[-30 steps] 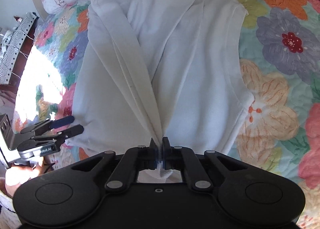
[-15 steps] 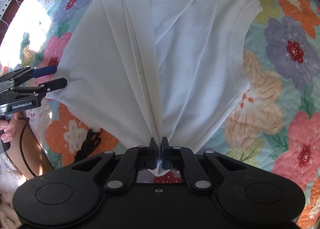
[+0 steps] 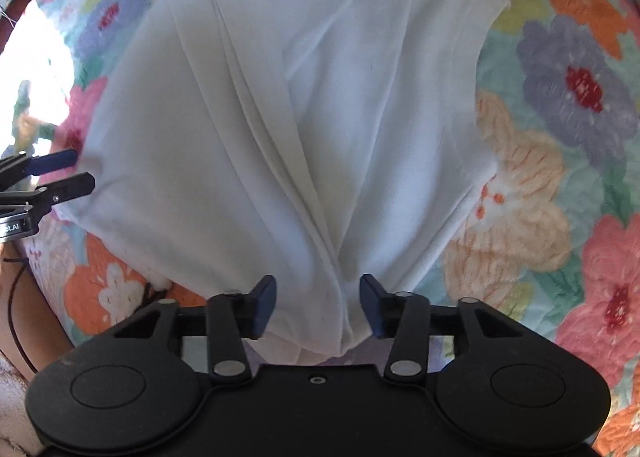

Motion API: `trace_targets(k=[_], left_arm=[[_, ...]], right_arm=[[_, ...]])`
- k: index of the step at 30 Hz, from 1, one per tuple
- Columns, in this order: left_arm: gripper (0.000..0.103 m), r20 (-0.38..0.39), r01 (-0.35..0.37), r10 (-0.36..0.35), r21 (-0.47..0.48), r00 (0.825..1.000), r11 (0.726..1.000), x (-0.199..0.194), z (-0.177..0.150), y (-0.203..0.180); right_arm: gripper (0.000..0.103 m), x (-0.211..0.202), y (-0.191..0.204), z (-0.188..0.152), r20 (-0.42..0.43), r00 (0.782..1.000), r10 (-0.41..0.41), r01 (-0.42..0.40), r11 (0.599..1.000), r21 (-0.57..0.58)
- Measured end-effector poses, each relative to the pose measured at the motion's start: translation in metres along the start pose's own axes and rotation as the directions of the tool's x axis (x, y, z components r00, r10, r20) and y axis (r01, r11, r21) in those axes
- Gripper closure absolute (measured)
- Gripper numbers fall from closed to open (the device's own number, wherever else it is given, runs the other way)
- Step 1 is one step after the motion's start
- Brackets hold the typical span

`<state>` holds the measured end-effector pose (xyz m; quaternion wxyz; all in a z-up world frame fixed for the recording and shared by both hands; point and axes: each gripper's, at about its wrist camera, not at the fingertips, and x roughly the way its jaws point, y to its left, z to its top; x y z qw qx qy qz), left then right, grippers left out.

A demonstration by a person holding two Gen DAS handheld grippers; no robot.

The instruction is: Fold clothes

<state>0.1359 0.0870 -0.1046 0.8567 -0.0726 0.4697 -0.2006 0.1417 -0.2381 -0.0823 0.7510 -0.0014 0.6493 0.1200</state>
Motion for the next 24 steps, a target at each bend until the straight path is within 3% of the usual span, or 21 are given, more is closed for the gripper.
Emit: trace_targets(k=[3, 6, 10, 12, 14, 17, 19, 24], left_arm=[[0.035, 0.148, 0.052, -0.051, 0.0, 0.988, 0.999, -0.026, 0.019, -0.001], [0.035, 0.232, 0.05, -0.057, 0.033, 0.971, 0.998, -0.032, 0.045, -0.001], [0.039, 0.277, 0.037, -0.056, 0.072, 0.959, 0.997, -0.019, 0.082, -0.004], [0.044, 0.28, 0.034, -0.058, 0.088, 0.958, 0.995, -0.007, 0.097, -0.003], [0.046, 0.28, 0.023, -0.052, 0.106, 0.959, 0.994, 0.007, 0.112, 0.0], [0.057, 0.265, -0.008, -0.02, 0.101, 0.964, 0.995, 0.033, 0.128, 0.009], [0.058, 0.256, -0.014, -0.005, 0.073, 0.967, 0.997, 0.049, 0.138, 0.019], [0.058, 0.256, -0.029, 0.026, 0.007, 0.966, 1.0, 0.081, 0.157, 0.034]], right_arm=[[0.046, -0.035, 0.01, -0.001, 0.199, 0.98, 0.014, -0.012, 1.0, -0.009], [0.046, -0.056, 0.027, 0.007, 0.396, 0.918, 0.031, -0.015, 0.999, -0.041], [0.046, -0.057, 0.058, 0.042, 0.536, 0.843, 0.038, 0.057, 0.986, -0.159], [0.047, -0.049, 0.084, 0.062, 0.574, 0.819, 0.023, 0.139, 0.962, -0.236], [0.051, -0.04, 0.103, 0.082, 0.581, 0.813, 0.026, 0.191, 0.932, -0.309], [0.064, -0.024, 0.113, 0.111, 0.561, 0.826, 0.055, 0.17, 0.925, -0.341], [0.073, -0.011, 0.114, 0.126, 0.559, 0.827, 0.066, 0.158, 0.926, -0.343], [0.073, 0.017, 0.103, 0.15, 0.546, 0.828, 0.126, 0.069, 0.944, -0.322]])
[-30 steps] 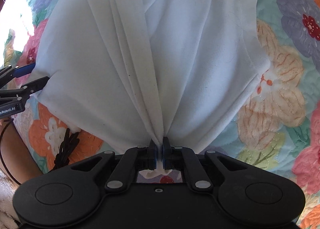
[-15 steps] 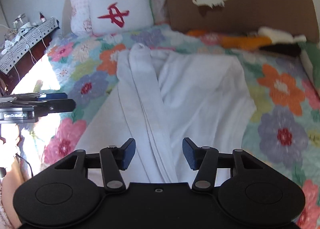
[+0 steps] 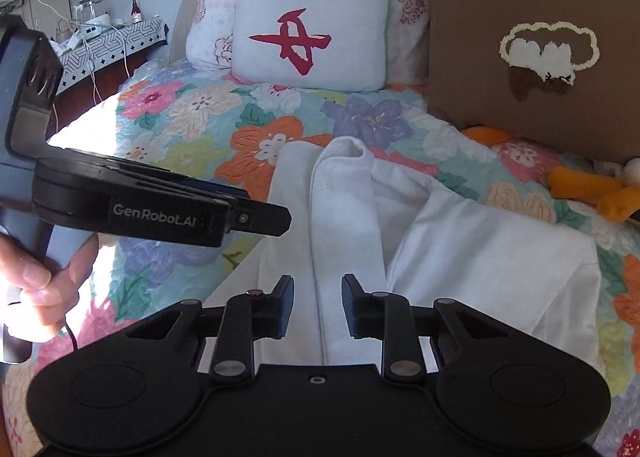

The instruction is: Fold clothes

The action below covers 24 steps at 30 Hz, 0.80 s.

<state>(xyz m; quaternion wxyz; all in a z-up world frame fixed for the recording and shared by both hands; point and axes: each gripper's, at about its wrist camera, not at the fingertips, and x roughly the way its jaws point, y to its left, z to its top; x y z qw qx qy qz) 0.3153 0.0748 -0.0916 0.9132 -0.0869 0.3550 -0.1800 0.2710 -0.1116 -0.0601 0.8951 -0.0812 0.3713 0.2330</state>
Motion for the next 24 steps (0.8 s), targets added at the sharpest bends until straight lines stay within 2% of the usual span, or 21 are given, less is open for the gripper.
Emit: trace_targets(k=[3, 5, 8, 10, 13, 14, 16, 17, 19, 20, 21, 23, 24], left_arm=[[0.053, 0.024, -0.046, 0.046, 0.023, 0.999, 0.999, 0.015, 0.002, -0.003], [0.052, 0.05, -0.046, 0.045, 0.028, 0.998, 0.999, 0.022, 0.001, -0.005], [0.044, 0.072, -0.048, 0.045, 0.045, 0.996, 0.998, 0.035, 0.003, -0.009], [0.04, 0.068, -0.048, 0.044, 0.061, 0.997, 0.997, 0.046, 0.008, -0.013], [0.033, 0.053, -0.043, 0.041, 0.032, 0.998, 0.999, 0.067, 0.015, -0.013], [0.033, 0.027, -0.039, 0.039, 0.013, 0.999, 0.999, 0.077, 0.017, -0.012], [0.033, -0.024, -0.038, 0.037, -0.028, 0.999, 0.999, 0.096, 0.02, -0.009], [0.038, -0.041, -0.049, 0.047, -0.048, 0.998, 0.998, 0.102, 0.02, -0.007], [0.069, -0.05, -0.056, 0.052, -0.071, 0.997, 0.996, 0.107, 0.019, -0.005], [0.093, -0.059, -0.045, 0.041, -0.079, 0.997, 0.996, 0.108, 0.018, -0.003], [0.098, -0.062, -0.028, 0.022, -0.09, 0.998, 0.996, 0.108, 0.018, -0.002], [0.098, -0.062, -0.018, 0.011, -0.104, 0.998, 0.994, 0.106, 0.016, -0.002], [0.098, -0.062, -0.029, 0.023, -0.099, 0.998, 0.995, 0.104, 0.016, -0.004]], right_arm=[[0.073, 0.014, -0.002, -0.012, -0.041, 0.999, -0.014, 0.012, 0.999, -0.031], [0.072, 0.021, 0.004, -0.023, -0.098, 0.993, -0.069, 0.059, 0.993, -0.103], [0.071, 0.021, 0.011, -0.041, -0.112, 0.991, -0.067, 0.044, 0.978, -0.202], [0.069, 0.018, 0.014, -0.044, -0.08, 0.992, -0.097, 0.074, 0.965, -0.251], [0.071, 0.016, 0.009, -0.041, -0.052, 0.993, -0.105, 0.09, 0.969, -0.231], [0.072, 0.016, 0.006, -0.041, -0.042, 0.994, -0.104, 0.093, 0.972, -0.215], [0.085, 0.018, 0.002, -0.042, -0.029, 0.993, -0.111, 0.102, 0.973, -0.207], [0.088, 0.019, 0.001, -0.043, -0.029, 0.992, -0.119, 0.111, 0.973, -0.205], [0.094, 0.021, -0.004, -0.043, -0.025, 0.992, -0.122, 0.115, 0.975, -0.188], [0.094, 0.023, -0.006, -0.043, -0.028, 0.993, -0.111, 0.105, 0.978, -0.18], [0.093, 0.025, -0.008, -0.042, -0.03, 0.994, -0.101, 0.094, 0.981, -0.172], [0.091, 0.026, -0.009, -0.044, -0.015, 0.996, -0.083, 0.079, 0.984, -0.161], [0.082, 0.027, -0.01, -0.044, -0.008, 0.997, -0.08, 0.078, 0.986, -0.149]])
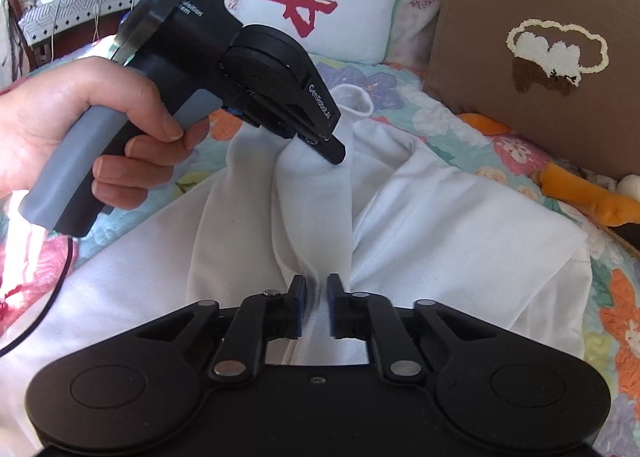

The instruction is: Fold clothes

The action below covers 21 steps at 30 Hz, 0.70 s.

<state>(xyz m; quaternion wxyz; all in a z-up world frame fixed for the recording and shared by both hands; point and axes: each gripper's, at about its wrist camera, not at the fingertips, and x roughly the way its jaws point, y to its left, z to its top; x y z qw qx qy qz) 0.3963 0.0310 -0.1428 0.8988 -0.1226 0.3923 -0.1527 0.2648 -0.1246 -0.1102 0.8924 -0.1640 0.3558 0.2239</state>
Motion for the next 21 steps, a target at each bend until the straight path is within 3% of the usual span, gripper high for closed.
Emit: trace_targets(k=[2, 3, 6, 8, 9, 10, 12, 13, 14, 17, 21], left_arm=[[0.098, 0.02, -0.006, 0.006, 0.01, 1.0, 1.0, -0.007, 0.0, -0.004], [0.098, 0.031, 0.004, -0.004, 0.01, 1.0, 1.0, -0.012, 0.002, -0.007], [0.098, 0.068, 0.045, -0.045, 0.005, 0.997, 0.999, -0.028, 0.01, -0.018], [0.098, 0.095, 0.072, -0.073, 0.014, 0.993, 0.997, -0.04, 0.016, -0.029], [0.098, 0.109, 0.086, -0.088, 0.023, 0.99, 0.996, -0.046, 0.019, -0.036], [0.098, 0.12, 0.103, -0.106, 0.037, 0.987, 0.994, -0.052, 0.023, -0.044], [0.098, 0.138, 0.13, -0.138, 0.065, 0.981, 0.989, -0.061, 0.028, -0.059], [0.098, 0.147, 0.141, -0.152, 0.077, 0.978, 0.987, -0.065, 0.03, -0.066], [0.098, 0.154, 0.148, -0.16, 0.087, 0.975, 0.985, -0.068, 0.032, -0.074], [0.098, 0.181, 0.179, -0.198, 0.114, 0.963, 0.977, -0.072, 0.038, -0.095], [0.098, 0.158, 0.235, -0.252, 0.121, 0.955, 0.965, -0.062, 0.043, -0.132]], right_arm=[[0.065, 0.001, 0.0, 0.001, 0.015, 1.0, 0.024, -0.025, 0.999, 0.025], [0.051, 0.0, 0.0, 0.001, 0.019, 0.999, 0.03, -0.031, 0.999, 0.041], [0.048, -0.001, 0.002, 0.003, 0.035, 0.998, 0.049, -0.052, 0.996, 0.072], [0.054, 0.001, 0.002, 0.004, 0.017, 0.998, 0.058, -0.059, 0.996, 0.065], [0.068, 0.003, 0.001, 0.003, 0.002, 0.999, 0.041, -0.041, 0.997, 0.065], [0.073, 0.004, -0.004, 0.002, -0.007, 1.0, 0.013, -0.012, 0.997, 0.081], [0.073, -0.003, -0.019, 0.0, 0.016, 1.0, 0.0, -0.002, 0.989, 0.147], [0.09, -0.008, -0.028, -0.001, 0.03, 1.0, -0.002, -0.004, 0.983, 0.185], [0.097, -0.014, -0.036, -0.001, 0.032, 0.999, 0.01, -0.017, 0.977, 0.214], [0.097, -0.039, -0.063, -0.005, 0.061, 0.998, 0.011, -0.029, 0.949, 0.313], [0.097, -0.071, -0.105, -0.032, 0.081, 0.997, 0.008, -0.047, 0.866, 0.497]])
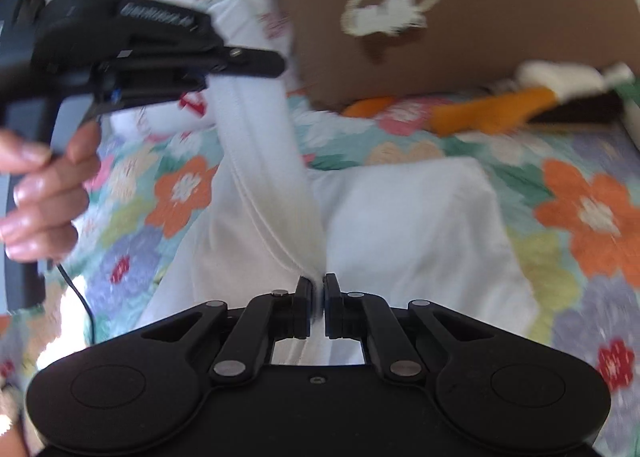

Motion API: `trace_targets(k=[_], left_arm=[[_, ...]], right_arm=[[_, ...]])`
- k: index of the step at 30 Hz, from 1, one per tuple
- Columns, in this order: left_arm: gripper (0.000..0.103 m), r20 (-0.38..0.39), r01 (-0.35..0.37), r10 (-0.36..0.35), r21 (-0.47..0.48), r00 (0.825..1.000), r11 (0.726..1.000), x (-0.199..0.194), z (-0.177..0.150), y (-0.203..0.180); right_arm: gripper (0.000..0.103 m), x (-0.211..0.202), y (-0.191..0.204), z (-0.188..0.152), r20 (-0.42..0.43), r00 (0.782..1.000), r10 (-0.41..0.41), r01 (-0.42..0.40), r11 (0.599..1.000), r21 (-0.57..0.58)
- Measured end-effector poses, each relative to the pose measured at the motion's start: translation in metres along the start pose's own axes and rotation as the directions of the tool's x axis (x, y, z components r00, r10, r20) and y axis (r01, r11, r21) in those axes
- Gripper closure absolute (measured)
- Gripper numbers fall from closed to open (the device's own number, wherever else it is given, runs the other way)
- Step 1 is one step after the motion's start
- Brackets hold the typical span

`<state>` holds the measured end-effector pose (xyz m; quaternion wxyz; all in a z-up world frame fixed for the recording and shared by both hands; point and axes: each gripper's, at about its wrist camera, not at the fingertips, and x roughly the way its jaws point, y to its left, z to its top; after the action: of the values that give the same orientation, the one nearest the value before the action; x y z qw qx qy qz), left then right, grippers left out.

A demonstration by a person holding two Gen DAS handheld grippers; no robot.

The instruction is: Fold clothes

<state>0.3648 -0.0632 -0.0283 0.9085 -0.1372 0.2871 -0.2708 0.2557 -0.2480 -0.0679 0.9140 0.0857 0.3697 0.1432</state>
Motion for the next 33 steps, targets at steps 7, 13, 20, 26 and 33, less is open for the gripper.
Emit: trace_targets(k=[7, 13, 20, 26, 33], left_arm=[[0.098, -0.032, 0.018, -0.016, 0.069, 0.999, 0.997, 0.044, -0.005, -0.053], [0.098, -0.092, -0.023, 0.029, 0.061, 0.995, 0.998, 0.081, -0.011, -0.062], [0.098, -0.204, -0.074, 0.08, 0.034, 0.976, 0.997, 0.133, -0.034, -0.052], [0.098, -0.263, -0.117, 0.123, 0.038, 0.957, 0.992, 0.16, -0.06, -0.05], [0.048, -0.333, -0.124, 0.11, -0.023, 0.937, 0.992, 0.144, -0.056, -0.042]], right_arm=[[0.097, -0.006, -0.044, 0.001, -0.034, 0.999, -0.017, 0.022, 0.987, 0.161], [0.097, 0.003, -0.063, 0.001, -0.07, 0.996, -0.06, 0.073, 0.977, 0.198], [0.097, 0.023, -0.082, -0.006, -0.155, 0.986, -0.069, 0.108, 0.96, 0.258], [0.097, 0.033, -0.09, -0.01, -0.191, 0.98, -0.056, 0.111, 0.951, 0.288], [0.097, 0.04, -0.098, -0.014, -0.199, 0.979, -0.04, 0.1, 0.949, 0.3]])
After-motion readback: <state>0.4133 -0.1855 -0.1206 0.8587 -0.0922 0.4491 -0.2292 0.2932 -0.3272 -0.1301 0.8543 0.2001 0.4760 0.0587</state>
